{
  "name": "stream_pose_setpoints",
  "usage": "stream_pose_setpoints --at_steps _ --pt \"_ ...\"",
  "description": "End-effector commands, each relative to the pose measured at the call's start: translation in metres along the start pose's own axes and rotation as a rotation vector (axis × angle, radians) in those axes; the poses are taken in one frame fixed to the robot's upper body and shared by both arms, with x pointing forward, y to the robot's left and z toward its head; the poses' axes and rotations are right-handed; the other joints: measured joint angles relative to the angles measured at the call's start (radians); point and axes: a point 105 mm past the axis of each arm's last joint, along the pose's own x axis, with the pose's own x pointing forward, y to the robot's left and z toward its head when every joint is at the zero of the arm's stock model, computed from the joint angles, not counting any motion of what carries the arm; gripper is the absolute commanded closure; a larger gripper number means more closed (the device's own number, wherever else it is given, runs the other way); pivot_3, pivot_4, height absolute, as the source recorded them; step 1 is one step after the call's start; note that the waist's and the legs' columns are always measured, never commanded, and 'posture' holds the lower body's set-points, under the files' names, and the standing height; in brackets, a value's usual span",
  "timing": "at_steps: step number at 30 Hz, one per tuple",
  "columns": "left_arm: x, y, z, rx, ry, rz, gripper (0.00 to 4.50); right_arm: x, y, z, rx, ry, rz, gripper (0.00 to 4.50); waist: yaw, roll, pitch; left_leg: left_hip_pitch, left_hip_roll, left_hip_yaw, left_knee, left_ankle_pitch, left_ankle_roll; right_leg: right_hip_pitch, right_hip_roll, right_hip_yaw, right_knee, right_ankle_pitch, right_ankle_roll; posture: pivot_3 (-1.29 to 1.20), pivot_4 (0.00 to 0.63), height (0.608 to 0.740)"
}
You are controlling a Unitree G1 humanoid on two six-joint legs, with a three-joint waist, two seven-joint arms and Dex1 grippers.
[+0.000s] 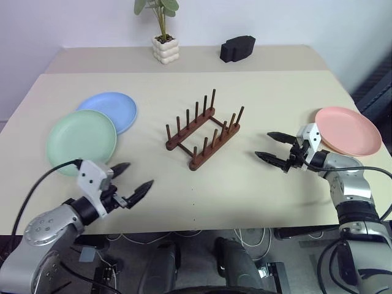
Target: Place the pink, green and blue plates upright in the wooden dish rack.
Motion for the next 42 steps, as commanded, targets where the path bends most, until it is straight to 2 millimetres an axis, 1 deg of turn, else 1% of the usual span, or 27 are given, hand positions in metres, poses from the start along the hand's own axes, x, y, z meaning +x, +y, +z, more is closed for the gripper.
stream_pose_setpoints --at_steps 1,3,5,7,9,13,15,19,22,24,25,28,30,31,36,39,42 --pt "0.016 -0.017 0.000 0.067 0.034 -0.093 0.00 0.002 0.011 0.017 -0.028 -0.055 -0.002 0.03 0.001 0.001 0.000 0.000 0.000 0.000 0.000 0.000 0.000 0.000 0.000 0.000 0.000 0.000 0.000 0.00 0.150 0.736" --pt "0.025 -0.016 -0.008 0.091 0.077 -0.107 0.00 0.004 0.022 0.018 -0.018 -0.061 -0.001 0.03 0.000 0.001 0.000 0.001 -0.001 0.000 0.000 0.000 0.000 0.000 0.001 0.000 0.001 0.000 0.000 0.00 0.150 0.736" --pt "0.027 -0.013 -0.012 0.116 0.091 -0.116 0.00 0.006 0.034 0.018 -0.012 -0.065 0.002 0.03 -0.002 0.001 -0.001 0.002 -0.001 0.000 0.000 0.000 0.000 0.000 0.001 0.000 0.001 0.000 0.000 0.00 0.150 0.736" --pt "0.040 -0.007 -0.012 0.102 0.079 -0.104 0.00 0.005 0.047 0.021 0.000 -0.077 0.004 0.03 -0.001 0.002 -0.001 0.002 -0.001 0.000 -0.001 0.000 0.000 0.000 0.001 0.000 0.001 0.000 0.000 0.00 0.150 0.736" --pt "0.055 -0.004 -0.012 0.127 0.079 -0.104 0.00 0.003 0.059 0.027 0.007 -0.085 0.013 0.03 0.003 0.002 0.000 0.001 -0.001 -0.001 0.000 0.000 0.000 0.000 0.001 0.000 0.002 0.000 0.000 0.00 0.150 0.736" --pt "0.078 -0.004 -0.014 0.136 0.067 -0.149 0.00 0.004 0.079 0.034 0.021 -0.086 0.042 0.03 0.003 0.001 -0.001 0.001 -0.001 -0.001 0.001 0.000 0.000 0.001 0.000 0.000 0.001 0.000 0.000 0.00 0.150 0.736" --pt "0.092 -0.005 -0.014 0.131 0.057 -0.160 0.00 0.004 0.085 0.034 0.025 -0.081 0.054 0.03 0.003 0.001 -0.001 0.001 -0.001 -0.001 0.001 0.000 0.000 0.001 0.000 0.000 0.001 0.000 0.000 0.00 0.150 0.736" --pt "0.110 -0.013 -0.016 0.145 0.058 -0.218 0.00 0.010 0.093 0.032 0.040 -0.083 0.068 0.03 0.000 0.001 -0.001 0.001 -0.001 0.000 0.001 0.000 0.000 0.001 0.000 0.000 0.001 0.000 0.000 0.00 0.150 0.736" --pt "0.123 -0.013 -0.021 0.148 0.080 -0.207 0.00 0.011 0.091 0.029 0.042 -0.086 0.058 0.03 0.002 0.001 -0.001 0.001 -0.001 -0.001 0.001 0.000 0.000 0.001 0.001 0.000 0.001 0.000 0.000 0.00 0.150 0.736" --pt "0.129 -0.011 -0.020 0.162 0.060 -0.174 0.55 0.012 0.089 0.029 0.042 -0.087 0.056 0.00 0.002 0.002 -0.001 0.001 -0.001 -0.001 0.001 0.000 0.000 0.001 0.000 0.000 0.001 0.000 0.000 0.00 0.150 0.736" --pt "0.131 -0.010 -0.020 0.163 0.056 -0.159 0.90 0.013 0.089 0.028 0.042 -0.087 0.056 0.00 0.003 0.002 -0.001 0.001 -0.002 0.000 0.001 0.000 0.000 0.001 0.000 0.000 0.002 0.000 0.000 0.00 0.150 0.736" --pt "0.136 -0.006 -0.026 0.164 0.060 -0.103 2.38 0.016 0.096 0.022 0.043 -0.064 0.078 0.00 0.003 0.001 -0.001 0.002 -0.001 -0.001 0.001 0.000 0.000 0.001 0.000 0.000 0.002 0.000 0.001 0.00 0.150 0.736" --pt "0.136 -0.008 -0.025 0.165 0.038 -0.093 3.48 0.019 0.102 0.018 0.048 -0.046 0.100 0.00 0.004 0.002 -0.001 0.002 -0.001 -0.001 0.001 0.000 0.000 0.002 0.000 0.000 0.002 0.000 0.001 0.00 0.150 0.736" --pt "0.136 -0.009 -0.024 0.166 0.032 -0.095 3.78 0.020 0.104 0.017 0.052 -0.044 0.106 0.00 0.004 0.002 -0.001 0.002 -0.001 -0.001 0.001 0.000 0.000 0.002 0.000 0.000 0.002 0.000 0.001 0.00 0.150 0.736" --pt "0.134 -0.009 -0.022 0.183 0.029 -0.132 3.77 0.022 0.106 0.012 0.059 -0.028 0.106 0.00 0.003 0.002 -0.001 0.002 -0.001 -0.001 0.001 0.000 0.000 0.002 0.000 0.000 0.002 0.000 0.001 0.00 0.150 0.736" --pt "0.132 -0.013 -0.013 0.190 0.006 -0.256 3.77 0.022 0.106 0.010 0.055 -0.014 0.105 0.00 0.004 0.002 -0.001 0.002 -0.002 -0.001 0.001 0.000 0.000 0.002 0.000 0.000 0.002 0.000 0.000 0.00 0.150 0.736" --pt "0.136 -0.011 -0.003 0.260 0.016 -0.392 3.77 0.020 0.106 0.008 0.057 -0.008 0.100 0.00 0.007 0.002 -0.001 0.002 -0.002 -0.001 0.002 0.000 0.000 0.002 0.000 -0.001 0.002 0.000 0.000 0.00 0.150 0.736"
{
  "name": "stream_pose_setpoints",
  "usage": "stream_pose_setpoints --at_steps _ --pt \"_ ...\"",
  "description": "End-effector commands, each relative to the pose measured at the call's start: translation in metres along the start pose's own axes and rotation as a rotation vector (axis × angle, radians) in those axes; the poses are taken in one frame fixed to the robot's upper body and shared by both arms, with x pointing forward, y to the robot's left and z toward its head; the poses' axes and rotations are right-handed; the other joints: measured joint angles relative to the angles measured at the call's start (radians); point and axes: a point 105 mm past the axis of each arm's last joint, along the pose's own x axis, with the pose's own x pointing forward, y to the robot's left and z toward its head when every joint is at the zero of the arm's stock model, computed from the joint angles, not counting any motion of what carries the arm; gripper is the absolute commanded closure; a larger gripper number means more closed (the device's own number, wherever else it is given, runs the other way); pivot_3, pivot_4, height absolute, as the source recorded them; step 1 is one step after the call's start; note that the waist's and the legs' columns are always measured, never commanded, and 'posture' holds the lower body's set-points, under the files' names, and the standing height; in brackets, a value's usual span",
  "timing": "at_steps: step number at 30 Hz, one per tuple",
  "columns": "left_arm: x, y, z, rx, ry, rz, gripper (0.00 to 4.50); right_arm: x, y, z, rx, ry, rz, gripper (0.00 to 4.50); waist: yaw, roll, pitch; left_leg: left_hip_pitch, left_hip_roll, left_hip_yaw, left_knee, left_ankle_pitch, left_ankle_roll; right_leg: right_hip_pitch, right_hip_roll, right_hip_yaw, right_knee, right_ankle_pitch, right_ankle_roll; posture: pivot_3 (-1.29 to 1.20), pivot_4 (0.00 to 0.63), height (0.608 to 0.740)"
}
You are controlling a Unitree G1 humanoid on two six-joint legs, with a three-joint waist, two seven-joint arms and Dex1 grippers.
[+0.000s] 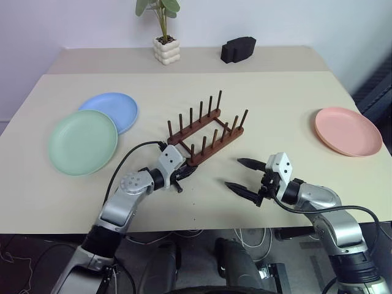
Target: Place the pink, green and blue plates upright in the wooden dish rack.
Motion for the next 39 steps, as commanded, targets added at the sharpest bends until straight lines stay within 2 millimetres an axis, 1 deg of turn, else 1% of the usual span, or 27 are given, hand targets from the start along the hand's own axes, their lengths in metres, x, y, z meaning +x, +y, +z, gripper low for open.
stream_pose_setpoints --at_steps 1,5,8,10,16,19,20,21,23,25,26,27,28,29,30,31,34,35,37,38,39 --pt "0.007 -0.001 0.019 0.085 -0.036 -0.171 3.77 -0.002 0.001 0.003 -0.020 -0.009 -0.005 0.00 0.003 0.000 0.000 0.000 0.000 0.000 0.001 0.000 0.000 0.000 0.000 0.000 0.000 0.000 0.000 0.00 0.150 0.736" --pt "0.016 0.006 0.022 0.130 -0.017 -0.265 3.77 -0.004 0.002 0.002 -0.019 -0.010 -0.027 0.00 0.006 0.000 0.000 -0.001 -0.001 0.000 0.001 0.000 0.000 0.000 0.000 0.000 0.000 0.000 0.000 0.00 0.150 0.736" --pt "0.023 0.010 0.019 0.166 0.010 -0.340 3.77 -0.008 0.005 0.001 -0.012 -0.015 -0.060 0.00 0.012 0.000 0.000 -0.001 -0.001 0.000 0.000 0.000 0.000 0.000 0.000 0.000 0.000 0.000 0.000 0.00 0.150 0.736" --pt "0.026 0.015 0.017 0.193 0.028 -0.353 3.77 -0.010 0.008 0.001 -0.008 -0.017 -0.074 0.00 0.014 0.000 0.000 -0.001 -0.001 0.000 0.001 0.000 0.000 0.000 0.000 0.000 0.000 0.000 0.000 0.00 0.150 0.736" --pt "0.023 0.028 0.012 0.246 0.059 -0.372 3.77 -0.012 0.013 0.000 0.001 -0.019 -0.095 0.00 0.014 0.000 0.000 -0.001 -0.001 0.000 0.001 0.000 0.000 0.000 0.000 0.000 0.000 0.000 0.000 0.00 0.150 0.736" --pt "0.022 0.032 0.012 0.213 0.054 -0.365 3.77 -0.012 0.015 -0.001 0.004 -0.019 -0.098 0.00 0.015 0.000 0.000 -0.001 -0.001 0.000 0.001 0.000 0.000 0.000 0.000 0.000 0.000 0.000 0.000 0.00 0.150 0.736" --pt "0.022 0.035 0.012 0.191 0.053 -0.353 2.70 -0.012 0.015 -0.001 0.005 -0.019 -0.097 0.00 0.015 0.000 0.000 -0.001 -0.001 0.000 0.001 0.000 0.000 0.000 0.000 0.000 0.000 0.000 0.000 0.00 0.150 0.736" --pt "0.022 0.037 0.012 0.186 0.048 -0.337 2.27 -0.012 0.015 -0.002 0.006 -0.018 -0.096 0.00 0.015 0.000 0.000 -0.001 -0.001 0.000 0.001 0.000 0.000 0.000 0.000 0.000 0.000 0.000 0.001 0.00 0.150 0.736" --pt "0.020 0.043 0.013 0.187 0.039 -0.294 1.17 -0.011 0.015 -0.002 0.003 -0.016 -0.094 0.00 0.014 0.000 0.000 -0.001 -0.001 0.000 0.001 0.000 0.000 0.000 0.001 0.000 0.000 0.001 0.001 0.00 0.150 0.736" --pt "0.018 0.048 0.012 0.191 0.035 -0.250 0.18 -0.011 0.013 -0.001 -0.007 -0.013 -0.099 0.00 0.015 0.000 0.000 -0.001 -0.001 0.000 0.001 0.000 0.000 0.000 0.001 0.000 0.000 0.001 0.002 0.00 0.150 0.736" --pt "0.015 0.048 0.013 0.189 0.026 -0.241 0.08 -0.011 0.011 -0.001 -0.009 -0.011 -0.104 0.00 0.014 0.000 0.000 -0.001 -0.001 0.000 0.001 0.000 0.000 0.000 0.001 0.000 0.000 0.001 0.003 0.00 0.150 0.736" --pt "0.012 0.047 0.013 0.184 0.015 -0.231 0.08 -0.012 0.009 -0.001 -0.009 -0.005 -0.110 0.00 0.013 0.000 0.000 -0.001 -0.001 0.000 0.001 0.000 0.000 0.000 0.001 0.000 0.000 0.002 0.003 0.00 0.150 0.736" --pt "0.009 0.047 0.013 0.164 0.011 -0.227 0.03 -0.014 0.006 -0.002 -0.014 0.003 -0.121 0.25 0.011 0.000 0.000 -0.001 -0.001 0.000 0.001 0.000 0.000 0.000 0.000 0.000 0.000 0.002 0.003 0.00 0.150 0.736" --pt "0.005 0.046 0.012 0.149 0.006 -0.215 0.27 -0.017 0.002 -0.003 -0.015 0.011 -0.135 0.56 0.011 0.000 0.000 -0.001 0.000 0.000 0.001 0.000 0.000 0.000 0.000 0.000 0.000 0.002 0.003 0.00 0.150 0.736" --pt "0.002 0.045 0.012 0.129 -0.001 -0.205 0.71 -0.021 -0.002 -0.004 -0.013 0.024 -0.149 0.88 0.011 0.000 0.000 -0.001 0.000 -0.001 0.001 0.000 0.000 0.000 0.000 0.000 0.001 0.002 0.003 0.00 0.150 0.736" --pt "-0.003 0.044 0.013 0.101 -0.011 -0.194 1.10 -0.024 -0.006 -0.006 -0.016 0.037 -0.161 1.40 0.011 0.000 0.000 -0.001 0.000 -0.001 0.001 0.000 0.000 0.000 0.000 0.000 0.001 0.002 0.003 0.00 0.150 0.736" --pt "-0.017 0.030 0.010 0.059 -0.009 -0.203 2.66 -0.034 -0.018 -0.010 -0.037 0.078 -0.207 2.93 0.011 0.000 0.000 -0.001 0.001 -0.001 0.001 0.000 0.000 0.000 0.000 0.000 0.001 0.002 0.003 0.00 0.150 0.736" --pt "-0.020 0.025 0.009 0.055 0.001 -0.206 3.12 -0.036 -0.021 -0.012 -0.043 0.088 -0.217 3.42 0.011 0.000 0.000 -0.001 0.001 -0.001 0.001 0.000 0.000 0.000 0.000 0.000 0.001 0.001 0.003 0.00 0.150 0.736" --pt "-0.024 0.016 0.008 0.042 0.010 -0.218 4.23 -0.040 -0.029 -0.017 -0.059 0.128 -0.245 4.46 0.012 0.000 0.000 -0.001 0.001 -0.001 0.001 0.000 0.000 0.000 0.000 0.000 0.001 0.000 0.001 0.00 0.150 0.736" --pt "-0.024 0.009 0.010 0.023 0.004 -0.236 4.40 -0.042 -0.032 -0.019 -0.070 0.146 -0.260 4.50 0.015 0.000 0.000 -0.001 0.001 0.000 0.001 0.000 0.000 0.000 0.000 0.000 0.001 0.000 0.000 0.00 0.150 0.736" --pt "-0.023 0.001 0.012 0.024 -0.002 -0.257 4.40 -0.043 -0.037 -0.023 -0.081 0.170 -0.279 4.50 0.015 0.000 0.000 -0.001 0.001 0.000 0.001 0.000 0.000 0.000 0.000 0.000 0.001 0.000 0.000 0.00 0.150 0.736"
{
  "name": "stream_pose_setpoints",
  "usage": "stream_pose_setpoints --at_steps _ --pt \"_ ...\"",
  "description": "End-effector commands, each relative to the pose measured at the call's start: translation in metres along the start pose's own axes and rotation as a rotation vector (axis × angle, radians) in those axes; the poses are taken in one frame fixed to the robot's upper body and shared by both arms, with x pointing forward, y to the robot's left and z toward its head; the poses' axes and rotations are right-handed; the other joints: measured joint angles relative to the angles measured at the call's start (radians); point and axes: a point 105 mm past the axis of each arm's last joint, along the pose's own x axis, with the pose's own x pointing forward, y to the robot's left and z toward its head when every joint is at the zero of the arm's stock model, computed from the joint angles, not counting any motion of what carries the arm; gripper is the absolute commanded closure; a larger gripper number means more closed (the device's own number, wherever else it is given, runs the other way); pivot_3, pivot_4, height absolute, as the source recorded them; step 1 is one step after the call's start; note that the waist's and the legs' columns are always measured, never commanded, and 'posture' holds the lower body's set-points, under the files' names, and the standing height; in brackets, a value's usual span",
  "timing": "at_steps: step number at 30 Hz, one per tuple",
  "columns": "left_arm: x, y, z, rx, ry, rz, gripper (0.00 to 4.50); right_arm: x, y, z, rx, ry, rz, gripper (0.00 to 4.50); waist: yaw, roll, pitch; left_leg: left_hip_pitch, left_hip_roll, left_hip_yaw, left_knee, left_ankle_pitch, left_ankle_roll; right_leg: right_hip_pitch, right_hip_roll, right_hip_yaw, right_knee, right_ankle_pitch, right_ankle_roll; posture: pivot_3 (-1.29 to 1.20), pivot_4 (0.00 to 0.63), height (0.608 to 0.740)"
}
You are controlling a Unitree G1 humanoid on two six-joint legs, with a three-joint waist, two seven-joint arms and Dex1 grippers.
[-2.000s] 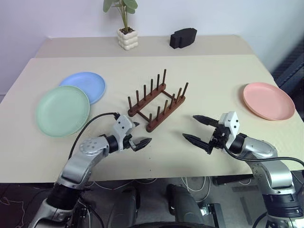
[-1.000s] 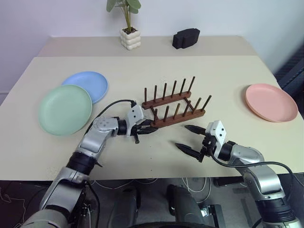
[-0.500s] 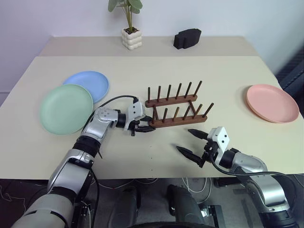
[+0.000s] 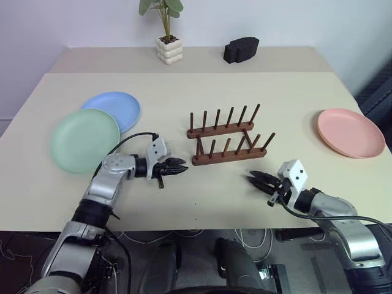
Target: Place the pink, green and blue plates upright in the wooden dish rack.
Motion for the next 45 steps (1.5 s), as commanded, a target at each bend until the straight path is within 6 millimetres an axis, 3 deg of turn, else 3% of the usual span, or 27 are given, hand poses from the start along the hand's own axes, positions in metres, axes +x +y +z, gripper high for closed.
stream_pose_setpoints --at_steps 1,4,11,14,27,40,45 --pt "0.008 -0.019 0.021 0.039 -0.051 -0.047 4.40 0.001 -0.017 -0.001 -0.074 0.040 -0.071 4.50 0.001 0.000 0.000 0.000 0.000 0.000 0.001 0.000 0.000 0.000 0.000 0.000 0.000 0.000 0.000 0.00 0.150 0.736" --pt "0.028 -0.033 0.024 0.068 -0.054 -0.054 4.40 0.008 -0.027 -0.006 -0.108 0.076 -0.115 4.50 0.002 0.000 0.000 0.000 -0.001 0.000 0.001 0.000 0.000 0.000 0.000 0.000 0.000 0.000 0.000 0.00 0.150 0.736" --pt "0.051 -0.017 0.023 0.066 -0.059 0.155 4.40 0.028 -0.038 -0.003 -0.165 0.076 -0.186 4.50 -0.005 0.000 0.000 0.002 -0.002 0.001 0.000 0.000 0.000 0.002 0.001 0.000 0.001 0.000 0.000 0.00 0.150 0.736" --pt "0.054 -0.010 0.013 0.033 -0.023 0.228 4.40 0.033 -0.041 0.000 -0.177 0.068 -0.196 4.50 -0.005 0.000 0.000 0.003 -0.002 0.001 0.000 0.000 0.000 0.003 0.001 0.000 0.000 0.000 0.000 0.00 0.150 0.736" --pt "0.050 0.025 0.007 0.002 -0.018 0.454 4.40 0.054 -0.049 0.007 -0.221 0.035 -0.228 4.50 -0.016 0.001 -0.002 0.011 -0.001 0.000 0.000 0.000 0.000 0.012 0.001 0.000 -0.001 0.000 0.000 0.00 0.150 0.736" --pt "0.052 0.028 0.007 0.001 -0.028 0.476 4.40 0.059 -0.054 0.010 -0.234 0.017 -0.246 4.50 -0.021 0.001 -0.002 0.011 -0.002 -0.001 0.000 0.000 0.000 0.012 0.001 0.000 -0.001 0.000 0.000 0.00 0.150 0.736" --pt "0.049 0.021 0.011 0.002 -0.052 0.434 4.40 0.052 -0.054 0.016 -0.245 0.006 -0.224 4.50 -0.021 0.001 -0.002 0.011 -0.002 -0.001 0.000 0.000 0.000 0.012 0.001 0.000 -0.001 0.000 0.000 0.00 0.150 0.736"
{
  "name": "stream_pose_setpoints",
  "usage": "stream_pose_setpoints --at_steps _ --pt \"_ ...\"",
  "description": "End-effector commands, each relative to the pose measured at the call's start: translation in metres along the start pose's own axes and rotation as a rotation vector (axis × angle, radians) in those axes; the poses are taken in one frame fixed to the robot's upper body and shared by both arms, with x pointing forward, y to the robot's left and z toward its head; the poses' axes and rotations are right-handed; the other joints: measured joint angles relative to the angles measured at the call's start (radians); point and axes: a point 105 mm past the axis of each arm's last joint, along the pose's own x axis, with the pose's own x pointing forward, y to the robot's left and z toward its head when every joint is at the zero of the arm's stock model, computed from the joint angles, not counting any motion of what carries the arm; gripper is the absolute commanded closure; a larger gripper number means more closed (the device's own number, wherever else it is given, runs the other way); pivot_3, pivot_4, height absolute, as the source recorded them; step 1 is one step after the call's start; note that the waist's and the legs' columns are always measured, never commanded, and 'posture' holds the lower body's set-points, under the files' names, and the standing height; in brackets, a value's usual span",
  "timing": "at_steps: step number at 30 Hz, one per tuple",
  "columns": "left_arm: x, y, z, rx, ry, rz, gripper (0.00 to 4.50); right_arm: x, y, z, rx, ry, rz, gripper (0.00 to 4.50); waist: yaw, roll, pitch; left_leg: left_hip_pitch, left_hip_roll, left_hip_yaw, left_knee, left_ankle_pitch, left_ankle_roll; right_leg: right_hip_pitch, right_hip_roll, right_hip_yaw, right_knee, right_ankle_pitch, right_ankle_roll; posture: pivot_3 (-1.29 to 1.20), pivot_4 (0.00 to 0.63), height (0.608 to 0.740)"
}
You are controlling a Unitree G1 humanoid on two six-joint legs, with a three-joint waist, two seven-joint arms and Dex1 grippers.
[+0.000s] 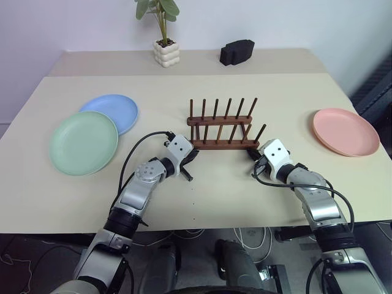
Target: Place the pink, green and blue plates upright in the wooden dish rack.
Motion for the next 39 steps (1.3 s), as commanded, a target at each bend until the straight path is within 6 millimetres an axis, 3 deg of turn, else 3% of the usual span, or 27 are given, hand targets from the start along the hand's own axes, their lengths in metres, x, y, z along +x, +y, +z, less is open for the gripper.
stream_pose_setpoints --at_steps 1,3,6,8,12,14,20,28,31,38,39 --pt "-0.009 -0.001 0.002 -0.002 -0.024 -0.034 4.40 -0.009 -0.009 0.011 -0.013 -0.031 0.010 4.50 -0.001 0.000 0.000 0.000 0.000 0.000 0.000 0.000 0.000 0.000 0.000 0.000 0.000 0.000 0.000 0.00 0.150 0.736" --pt "-0.019 -0.011 0.011 -0.031 -0.081 -0.115 4.40 -0.021 -0.035 0.015 0.017 -0.041 -0.067 4.50 -0.001 0.001 0.000 0.000 0.000 0.000 -0.001 0.000 0.000 -0.001 0.000 0.000 -0.001 0.000 0.000 0.00 0.150 0.736" --pt "-0.034 -0.035 0.026 -0.038 -0.158 -0.261 4.50 -0.041 -0.073 0.013 -0.007 0.012 -0.180 3.70 0.001 0.001 0.001 -0.005 0.001 0.001 -0.002 0.000 0.000 -0.005 -0.001 0.001 -0.001 0.000 0.000 0.00 0.150 0.736" --pt "-0.037 -0.046 0.032 -0.056 -0.182 -0.320 4.50 -0.050 -0.090 0.010 -0.038 0.050 -0.228 2.88 0.004 0.001 0.001 -0.005 0.001 0.001 -0.001 0.000 0.000 -0.005 -0.002 0.001 -0.001 0.000 0.000 0.00 0.150 0.736" --pt "-0.037 -0.056 0.042 -0.115 -0.214 -0.384 4.50 -0.066 -0.125 -0.004 -0.083 0.157 -0.363 0.79 0.000 0.001 0.001 -0.004 0.000 0.001 -0.001 0.000 0.000 -0.003 -0.001 0.001 -0.002 0.000 0.000 0.00 0.150 0.736" --pt "-0.037 -0.060 0.049 -0.137 -0.235 -0.418 4.50 -0.071 -0.136 -0.016 -0.110 0.227 -0.400 0.05 0.000 0.001 0.001 -0.004 0.000 0.001 -0.001 0.000 0.000 -0.003 -0.001 0.001 -0.002 0.000 0.000 0.00 0.150 0.736" --pt "-0.045 -0.062 0.059 -0.147 -0.273 -0.485 4.50 -0.078 -0.162 -0.038 -0.068 0.322 -0.493 0.05 -0.008 0.002 0.000 -0.004 0.000 0.002 -0.002 0.000 0.000 -0.004 0.000 0.001 -0.001 0.000 0.000 0.00 0.150 0.736" --pt "-0.055 -0.059 0.064 -0.099 -0.286 -0.507 4.50 -0.074 -0.166 -0.055 -0.037 0.392 -0.487 0.05 -0.006 0.001 0.000 -0.003 0.000 0.002 -0.001 0.000 0.000 -0.002 0.000 0.001 -0.002 0.000 0.000 0.00 0.150 0.736" --pt "-0.055 -0.058 0.063 -0.096 -0.284 -0.499 4.50 -0.073 -0.166 -0.056 -0.028 0.392 -0.487 0.93 -0.004 0.001 0.000 -0.003 0.000 0.001 -0.001 0.000 0.000 -0.002 0.000 0.001 -0.003 0.000 0.000 0.00 0.150 0.736" --pt "-0.055 -0.059 0.061 -0.107 -0.281 -0.491 4.50 -0.070 -0.163 -0.056 -0.035 0.377 -0.496 4.32 -0.004 0.002 0.001 -0.003 0.000 0.001 -0.001 0.000 0.000 -0.002 0.000 0.001 -0.003 0.000 0.000 0.00 0.150 0.736" --pt "-0.055 -0.059 0.061 -0.107 -0.281 -0.491 4.50 -0.070 -0.162 -0.055 -0.036 0.376 -0.496 4.43 -0.005 0.002 0.001 -0.003 0.000 0.001 -0.001 0.000 0.000 -0.002 0.000 0.001 -0.003 0.000 0.000 0.00 0.150 0.736"
